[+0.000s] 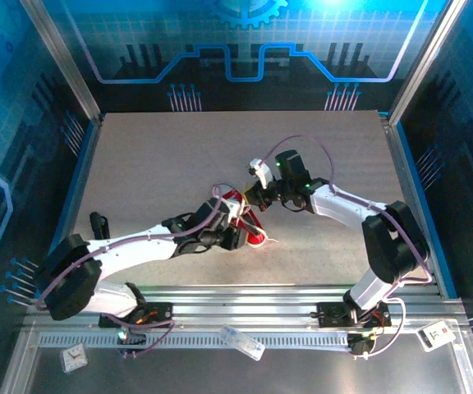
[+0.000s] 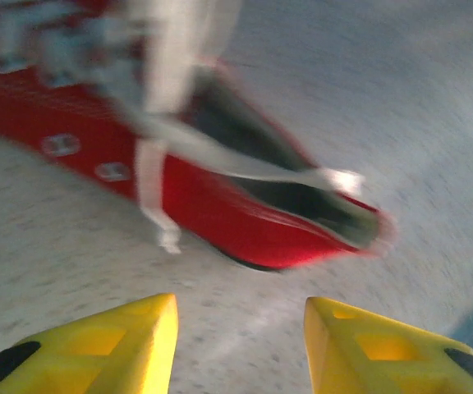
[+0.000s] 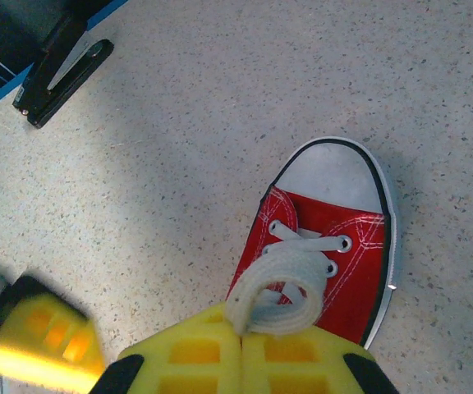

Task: Tie the shoes

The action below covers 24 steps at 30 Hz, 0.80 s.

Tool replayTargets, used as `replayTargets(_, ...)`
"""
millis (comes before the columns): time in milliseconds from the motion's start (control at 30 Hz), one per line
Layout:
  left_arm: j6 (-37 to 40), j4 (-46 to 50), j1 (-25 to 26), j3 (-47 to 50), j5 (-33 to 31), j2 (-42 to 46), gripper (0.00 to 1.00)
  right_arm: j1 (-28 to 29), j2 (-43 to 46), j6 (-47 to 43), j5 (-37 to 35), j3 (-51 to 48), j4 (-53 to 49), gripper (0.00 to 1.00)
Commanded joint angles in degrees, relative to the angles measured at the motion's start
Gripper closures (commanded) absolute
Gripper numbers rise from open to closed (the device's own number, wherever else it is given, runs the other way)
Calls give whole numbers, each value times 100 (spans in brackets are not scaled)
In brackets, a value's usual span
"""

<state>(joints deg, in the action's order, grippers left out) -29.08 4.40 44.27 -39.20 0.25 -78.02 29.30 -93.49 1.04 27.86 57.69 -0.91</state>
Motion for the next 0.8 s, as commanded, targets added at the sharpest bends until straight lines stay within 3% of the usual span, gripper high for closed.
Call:
replayTargets(0,-1509,-806,-505,413,86,148,56,20,60,-134,11,21,-153,100)
replayTargets(133,-1615,-1521,-904,603,403,-243,59,39,72,-148,-17,21,-153,100)
replayTargets(533,-1109,-2851,-1240,-25,946,-1716,69,97,72,-172,-105,99,-173,100)
replayTargets(767,-858,-2773,-1407,-63,1082,-1668,69,129,50,-270,-123,154,-199,100)
